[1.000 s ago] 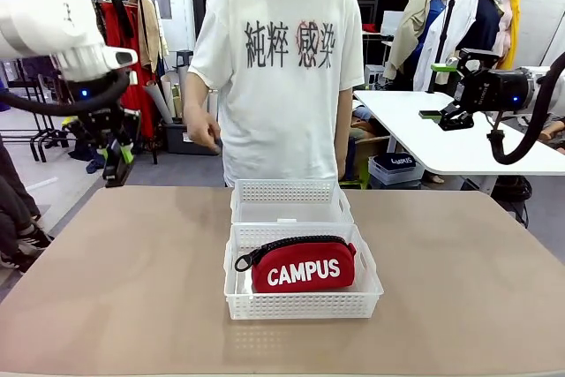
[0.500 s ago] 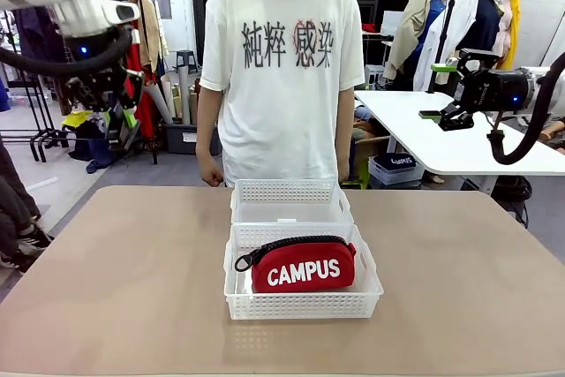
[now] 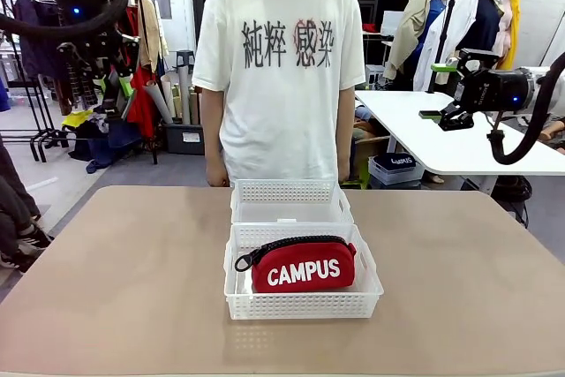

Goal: Distribute items into two baskets.
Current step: Pick up the Stapler that the person points to, then place the picked Stapler into the Organizing basket as instructed by the person.

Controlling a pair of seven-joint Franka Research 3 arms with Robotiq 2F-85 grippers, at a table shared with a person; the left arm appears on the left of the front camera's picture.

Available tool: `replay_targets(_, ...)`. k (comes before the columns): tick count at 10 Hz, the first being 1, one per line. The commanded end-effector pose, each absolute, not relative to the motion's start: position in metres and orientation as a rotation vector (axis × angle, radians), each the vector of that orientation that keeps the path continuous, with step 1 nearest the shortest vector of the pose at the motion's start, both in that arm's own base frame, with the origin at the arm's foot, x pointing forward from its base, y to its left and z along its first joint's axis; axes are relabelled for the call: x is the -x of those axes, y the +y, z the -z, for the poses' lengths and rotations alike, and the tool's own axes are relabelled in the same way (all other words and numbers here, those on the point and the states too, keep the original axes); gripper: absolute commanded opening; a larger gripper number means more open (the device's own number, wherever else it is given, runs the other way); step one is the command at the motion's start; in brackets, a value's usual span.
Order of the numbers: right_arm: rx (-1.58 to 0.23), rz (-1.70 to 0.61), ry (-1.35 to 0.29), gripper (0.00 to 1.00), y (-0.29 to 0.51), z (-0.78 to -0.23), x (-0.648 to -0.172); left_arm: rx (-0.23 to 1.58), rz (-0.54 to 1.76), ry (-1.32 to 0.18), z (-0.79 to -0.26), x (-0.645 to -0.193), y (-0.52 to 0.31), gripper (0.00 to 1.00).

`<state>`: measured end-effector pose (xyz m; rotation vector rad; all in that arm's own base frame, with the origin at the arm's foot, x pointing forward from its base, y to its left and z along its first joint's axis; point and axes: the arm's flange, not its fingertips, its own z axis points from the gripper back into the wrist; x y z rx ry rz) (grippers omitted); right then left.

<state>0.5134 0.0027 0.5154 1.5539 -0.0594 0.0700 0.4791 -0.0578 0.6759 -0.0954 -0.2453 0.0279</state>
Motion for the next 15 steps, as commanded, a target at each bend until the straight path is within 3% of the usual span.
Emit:
replay_targets(1,-1.551,-0.075,-0.063,1.0,0.002,-0.518,-0.513,0.12,-0.054,-0.304,-0.657,-0.485,-0.056,0.0)
replay_targets(2,-1.551,-0.075,-0.063,1.0,0.002,-0.518,-0.513,0.095,-0.028,-0.245,-0.676,-0.479,-0.058,0.0)
replay_targets(15,-1.551,-0.075,-0.063,1.0,0.002,-0.518,-0.513,0.095,-0.028,-0.245,-0.676,-0.479,-0.058,0.0)
